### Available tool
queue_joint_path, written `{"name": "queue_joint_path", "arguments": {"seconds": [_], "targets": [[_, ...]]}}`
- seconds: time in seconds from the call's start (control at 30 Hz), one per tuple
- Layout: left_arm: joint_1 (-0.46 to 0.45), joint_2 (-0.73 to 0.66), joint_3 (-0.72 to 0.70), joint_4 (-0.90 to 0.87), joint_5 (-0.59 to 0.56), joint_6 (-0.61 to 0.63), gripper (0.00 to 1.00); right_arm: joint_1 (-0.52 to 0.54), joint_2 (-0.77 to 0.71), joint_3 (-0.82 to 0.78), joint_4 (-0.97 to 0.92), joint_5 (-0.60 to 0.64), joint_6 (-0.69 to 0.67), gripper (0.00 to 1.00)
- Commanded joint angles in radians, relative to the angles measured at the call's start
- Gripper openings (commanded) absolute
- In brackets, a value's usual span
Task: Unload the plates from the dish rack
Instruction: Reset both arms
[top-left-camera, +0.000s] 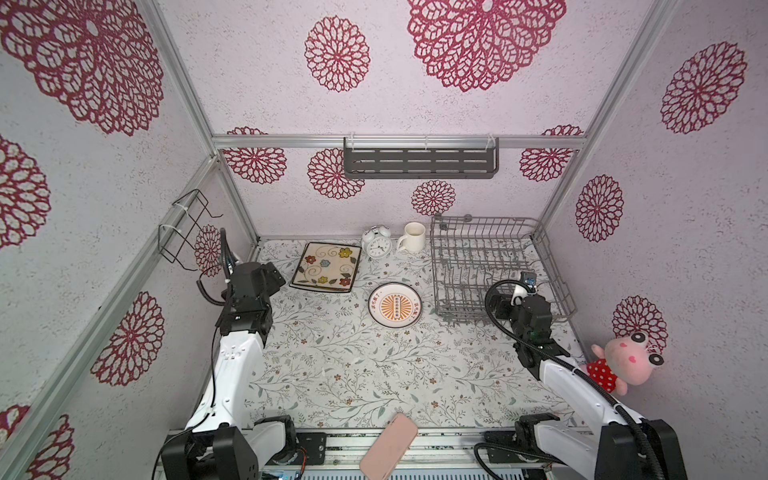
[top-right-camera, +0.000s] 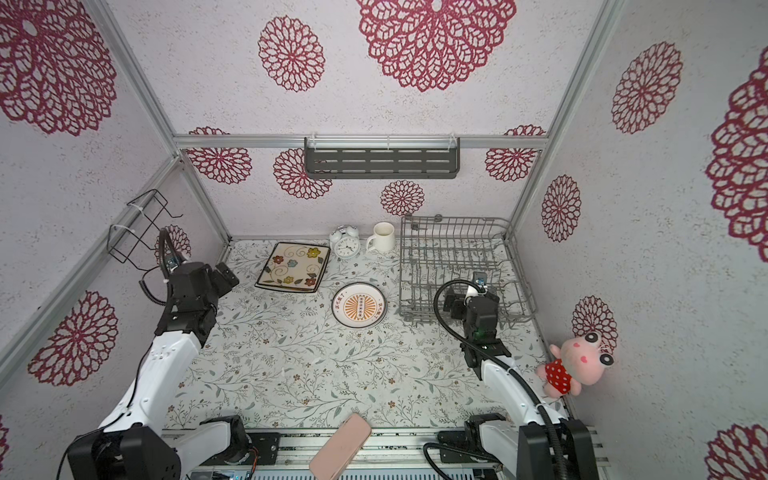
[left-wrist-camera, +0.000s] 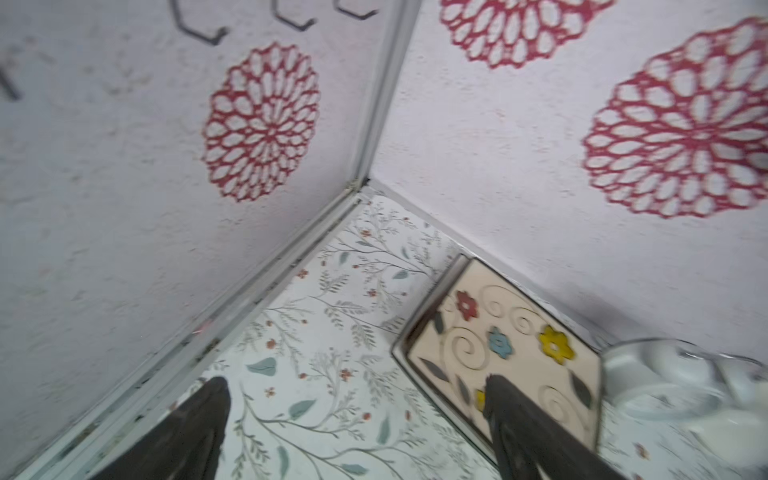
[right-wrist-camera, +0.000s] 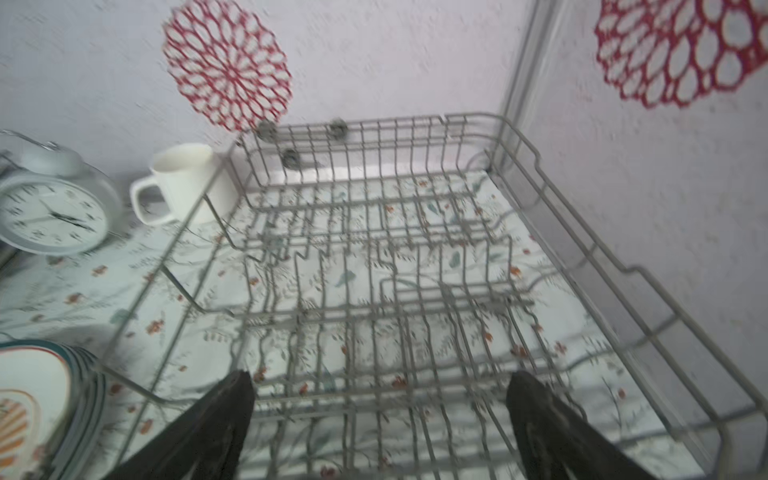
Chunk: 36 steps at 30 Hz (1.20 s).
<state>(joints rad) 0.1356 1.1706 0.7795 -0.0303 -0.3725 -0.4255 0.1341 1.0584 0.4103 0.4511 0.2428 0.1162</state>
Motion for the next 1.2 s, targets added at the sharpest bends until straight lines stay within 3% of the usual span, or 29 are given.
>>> {"name": "queue_joint_path", "arguments": {"seconds": [0.0, 0.17, 0.37, 0.47, 0.6, 0.67, 0.77, 0.87, 0.93, 1.17], "targets": [[-0.008, 0.091, -0.159, 0.381, -0.056, 0.176, 0.97, -0.019, 0.011, -0.051, 0.225, 0.062, 0.03, 0.99], [-0.014, 0.259, -0.214, 0.547, -0.027, 0.217, 0.97, -0.024, 0.127, -0.078, 0.33, 0.076, -0.031, 0.99], [-0.031, 0.4, -0.429, 1.079, 0.017, 0.26, 0.97, -0.028, 0.192, -0.101, 0.462, 0.092, -0.102, 0.99], [-0.029, 0.395, -0.359, 0.935, 0.042, 0.27, 0.97, -0.027, 0.239, -0.116, 0.571, 0.089, -0.161, 0.99], [-0.028, 0.396, -0.366, 0.949, 0.065, 0.275, 0.97, -0.03, 0.271, -0.042, 0.42, 0.069, -0.162, 0.99], [-0.027, 0.394, -0.365, 0.944, 0.066, 0.274, 0.97, -0.03, 0.31, -0.062, 0.445, 0.071, -0.142, 0.99], [-0.027, 0.393, -0.365, 0.947, 0.065, 0.275, 0.97, -0.028, 0.434, -0.161, 0.744, 0.11, -0.146, 0.99], [-0.036, 0.392, -0.371, 0.955, 0.053, 0.28, 0.97, -0.079, 0.493, -0.192, 0.856, 0.081, -0.099, 0.99], [-0.037, 0.391, -0.372, 0.956, 0.055, 0.281, 0.97, -0.097, 0.485, -0.148, 0.746, 0.03, -0.086, 0.99], [-0.037, 0.393, -0.367, 0.952, 0.055, 0.28, 0.98, -0.097, 0.478, -0.155, 0.749, 0.025, -0.089, 0.99]]}}
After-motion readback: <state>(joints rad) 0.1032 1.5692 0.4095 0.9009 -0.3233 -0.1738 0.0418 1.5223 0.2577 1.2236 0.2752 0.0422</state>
